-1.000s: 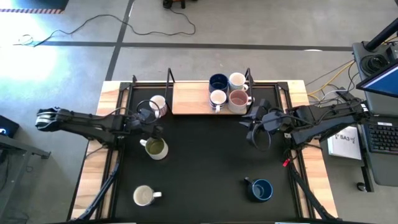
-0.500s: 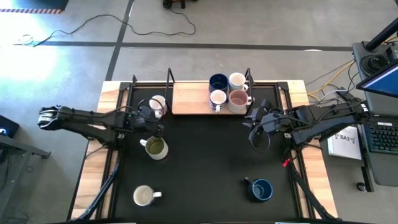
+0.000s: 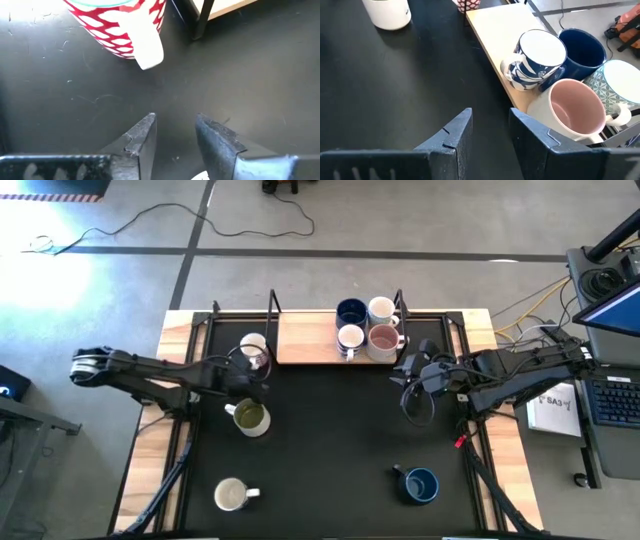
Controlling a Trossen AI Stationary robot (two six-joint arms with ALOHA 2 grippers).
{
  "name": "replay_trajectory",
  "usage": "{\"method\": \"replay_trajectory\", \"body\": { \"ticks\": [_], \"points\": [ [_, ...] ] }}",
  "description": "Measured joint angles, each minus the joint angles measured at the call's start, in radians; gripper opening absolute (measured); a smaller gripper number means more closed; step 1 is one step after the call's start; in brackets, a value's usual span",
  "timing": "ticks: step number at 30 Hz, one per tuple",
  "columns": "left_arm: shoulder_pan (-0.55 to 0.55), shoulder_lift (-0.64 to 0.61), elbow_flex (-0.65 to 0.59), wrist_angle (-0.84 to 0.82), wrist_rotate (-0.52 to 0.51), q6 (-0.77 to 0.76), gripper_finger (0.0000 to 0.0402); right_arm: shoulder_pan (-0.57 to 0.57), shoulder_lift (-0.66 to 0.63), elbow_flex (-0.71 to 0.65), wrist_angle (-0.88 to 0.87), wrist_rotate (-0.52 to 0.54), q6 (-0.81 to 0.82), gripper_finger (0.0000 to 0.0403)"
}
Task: Place coffee mugs
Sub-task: Put the red mug on the shelf
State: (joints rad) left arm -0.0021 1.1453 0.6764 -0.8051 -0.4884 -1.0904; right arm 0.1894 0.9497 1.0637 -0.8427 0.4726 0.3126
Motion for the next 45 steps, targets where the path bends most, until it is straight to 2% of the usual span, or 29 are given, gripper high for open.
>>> {"method": "replay_trajectory", "body": {
  "ticks": [11, 28, 34, 43, 45],
  "points": [
    [0.007, 0.110, 0.061, -0.001, -0.164, -0.034, 0.0185, 0.000, 0.000, 0.000, -0.022, 0.000, -0.009, 0.0121],
    [0.018, 0.277, 0.045, 0.019, -0.344, -0.239, 0.0188, 0.000, 0.000, 0.000, -0.020, 0.000, -0.006, 0.0121],
    [0.020, 0.325, 0.046, 0.026, -0.361, -0.266, 0.0151, 0.000, 0.000, 0.000, -0.020, 0.000, 0.005, 0.0121],
    [0.020, 0.356, 0.048, 0.030, -0.358, -0.274, 0.0057, 0.000, 0.000, 0.000, -0.020, 0.000, 0.018, 0.0121],
    [0.020, 0.355, 0.048, 0.028, -0.358, -0.274, 0.0054, 0.000, 0.000, 0.000, -0.020, 0.000, 0.019, 0.0121]
  ]
}}
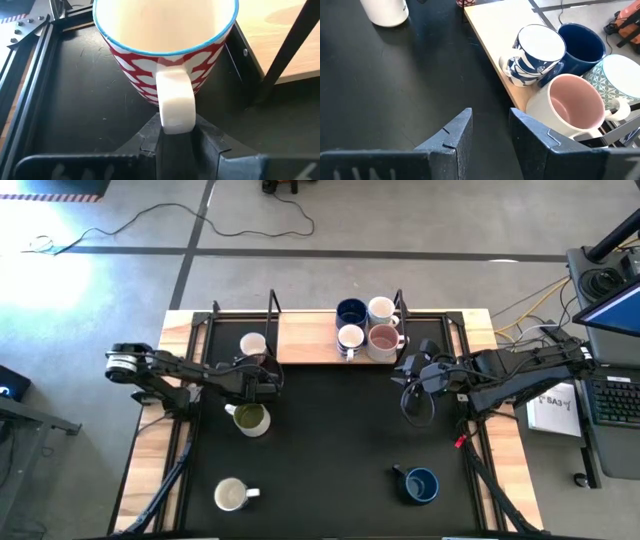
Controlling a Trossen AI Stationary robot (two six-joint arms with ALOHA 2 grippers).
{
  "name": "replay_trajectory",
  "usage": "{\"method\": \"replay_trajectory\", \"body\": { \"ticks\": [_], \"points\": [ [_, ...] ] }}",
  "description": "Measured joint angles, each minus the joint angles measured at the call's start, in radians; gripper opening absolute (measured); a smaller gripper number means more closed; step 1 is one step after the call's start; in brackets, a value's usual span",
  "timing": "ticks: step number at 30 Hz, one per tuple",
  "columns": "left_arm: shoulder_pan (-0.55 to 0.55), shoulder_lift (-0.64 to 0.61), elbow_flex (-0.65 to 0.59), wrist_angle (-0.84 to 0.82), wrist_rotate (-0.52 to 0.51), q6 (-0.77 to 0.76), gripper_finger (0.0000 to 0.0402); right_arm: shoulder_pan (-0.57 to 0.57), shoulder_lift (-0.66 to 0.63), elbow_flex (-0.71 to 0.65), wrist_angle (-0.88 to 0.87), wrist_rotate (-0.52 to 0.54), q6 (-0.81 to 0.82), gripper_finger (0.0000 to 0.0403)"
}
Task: Place coffee mugs
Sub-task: Put the red mug on the shelf
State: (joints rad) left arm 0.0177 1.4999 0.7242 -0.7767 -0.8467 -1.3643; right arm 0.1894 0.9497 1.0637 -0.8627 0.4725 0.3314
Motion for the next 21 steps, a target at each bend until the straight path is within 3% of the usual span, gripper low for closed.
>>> {"method": "replay_trajectory", "body": {
  "ticks": [21],
  "points": [
    [-0.002, -0.090, 0.001, -0.063, 0.029, 0.001, 0.0058, 0.000, 0.000, 0.000, 0.000, 0.000, 0.002, 0.0121]
  ]
}}
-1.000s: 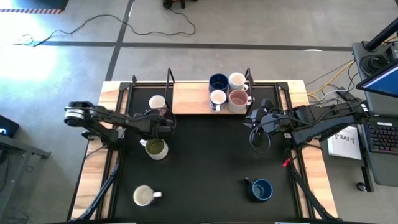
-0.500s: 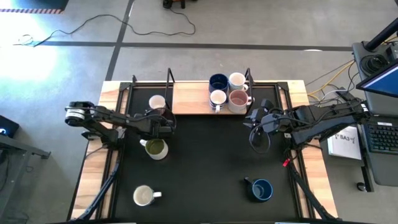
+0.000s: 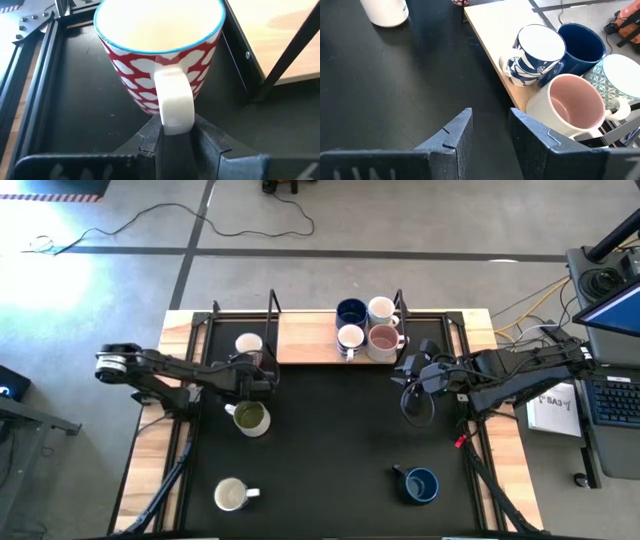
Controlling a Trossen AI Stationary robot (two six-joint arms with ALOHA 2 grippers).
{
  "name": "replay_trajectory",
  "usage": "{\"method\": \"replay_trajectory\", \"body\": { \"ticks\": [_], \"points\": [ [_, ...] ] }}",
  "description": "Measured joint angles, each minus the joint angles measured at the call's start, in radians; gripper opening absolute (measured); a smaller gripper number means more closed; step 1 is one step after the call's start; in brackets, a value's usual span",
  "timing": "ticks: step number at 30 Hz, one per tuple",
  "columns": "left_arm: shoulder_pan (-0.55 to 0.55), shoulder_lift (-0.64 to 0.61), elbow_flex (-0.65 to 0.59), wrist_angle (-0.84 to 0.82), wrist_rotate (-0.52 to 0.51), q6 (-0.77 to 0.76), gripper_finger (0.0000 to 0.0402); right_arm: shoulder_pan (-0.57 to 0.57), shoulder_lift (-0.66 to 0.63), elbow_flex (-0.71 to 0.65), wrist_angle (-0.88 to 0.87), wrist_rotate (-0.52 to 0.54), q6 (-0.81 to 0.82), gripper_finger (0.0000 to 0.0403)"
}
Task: Place coffee mugs
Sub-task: Put the red mug on the shelf
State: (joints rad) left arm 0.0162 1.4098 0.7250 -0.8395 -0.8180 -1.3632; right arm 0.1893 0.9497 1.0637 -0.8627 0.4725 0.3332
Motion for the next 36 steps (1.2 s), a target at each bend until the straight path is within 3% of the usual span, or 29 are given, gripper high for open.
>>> {"method": "replay_trajectory", "body": {
  "ticks": [14, 23, 36],
  "points": [
    [-0.022, -0.191, 0.000, -0.018, -0.006, 0.082, 0.0044, 0.000, 0.000, 0.000, 0.000, 0.000, 0.000, 0.0121],
    [-0.029, -0.324, 0.000, -0.017, -0.009, 0.152, 0.0007, 0.000, 0.000, 0.000, 0.000, 0.000, -0.003, 0.0121],
    [-0.063, -0.358, 0.021, -0.004, -0.008, 0.197, 0.0007, 0.000, 0.000, 0.000, 0.001, 0.000, -0.001, 0.0121]
  ]
}}
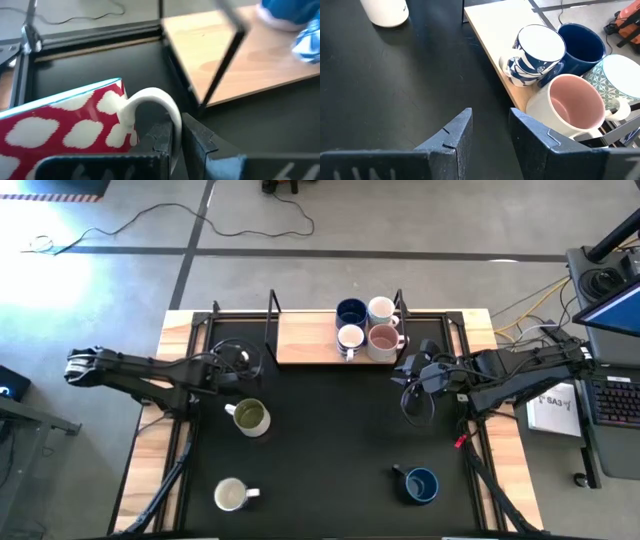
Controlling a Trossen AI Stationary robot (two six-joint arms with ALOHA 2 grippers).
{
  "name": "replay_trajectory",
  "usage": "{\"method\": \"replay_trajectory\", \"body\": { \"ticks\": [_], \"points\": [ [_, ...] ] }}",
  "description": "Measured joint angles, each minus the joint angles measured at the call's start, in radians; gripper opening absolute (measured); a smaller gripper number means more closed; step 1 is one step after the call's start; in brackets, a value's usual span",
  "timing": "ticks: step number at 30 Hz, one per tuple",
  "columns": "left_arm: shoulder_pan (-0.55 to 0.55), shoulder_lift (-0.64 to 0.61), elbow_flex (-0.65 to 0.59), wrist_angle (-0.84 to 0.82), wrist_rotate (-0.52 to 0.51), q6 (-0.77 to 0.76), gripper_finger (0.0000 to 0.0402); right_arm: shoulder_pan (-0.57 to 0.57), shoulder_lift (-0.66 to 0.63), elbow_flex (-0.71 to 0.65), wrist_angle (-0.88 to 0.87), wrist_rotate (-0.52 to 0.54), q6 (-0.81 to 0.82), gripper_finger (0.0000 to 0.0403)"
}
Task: Place coffee mugs
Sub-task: Put the red mug on the shelf
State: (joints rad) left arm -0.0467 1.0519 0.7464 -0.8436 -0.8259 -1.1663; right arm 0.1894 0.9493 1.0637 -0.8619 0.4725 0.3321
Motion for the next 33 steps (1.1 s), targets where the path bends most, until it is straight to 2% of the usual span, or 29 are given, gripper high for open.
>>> {"method": "replay_trajectory", "body": {
  "ticks": [3, 8, 14, 17, 21, 25, 33],
  "points": [
    [-0.011, 0.007, 0.066, 0.005, -0.010, 0.057, 0.0007, 0.000, 0.000, 0.000, 0.000, 0.000, -0.002, 0.0121],
    [-0.057, 0.069, 0.225, 0.006, -0.085, 0.202, 0.0006, 0.000, 0.000, 0.000, 0.000, 0.000, -0.002, 0.0121],
    [-0.187, 0.170, 0.366, 0.008, -0.334, 0.276, 0.0006, 0.000, 0.000, 0.000, -0.016, 0.002, -0.016, 0.0121],
    [-0.244, 0.208, 0.388, 0.007, -0.414, 0.290, 0.0006, 0.000, 0.000, 0.000, -0.032, 0.028, -0.039, 0.0121],
    [-0.269, 0.249, 0.389, 0.011, -0.452, 0.281, 0.0006, 0.000, -0.031, -0.001, -0.053, 0.085, -0.082, 0.0121],
    [-0.268, 0.293, 0.389, 0.044, -0.456, 0.281, 0.0006, 0.000, -0.119, -0.036, -0.052, 0.140, -0.097, 0.0121],
    [-0.266, 0.351, 0.389, 0.203, -0.467, 0.388, 0.0007, 0.000, -0.354, -0.263, 0.147, 0.141, -0.113, 0.0121]
  ]
}}
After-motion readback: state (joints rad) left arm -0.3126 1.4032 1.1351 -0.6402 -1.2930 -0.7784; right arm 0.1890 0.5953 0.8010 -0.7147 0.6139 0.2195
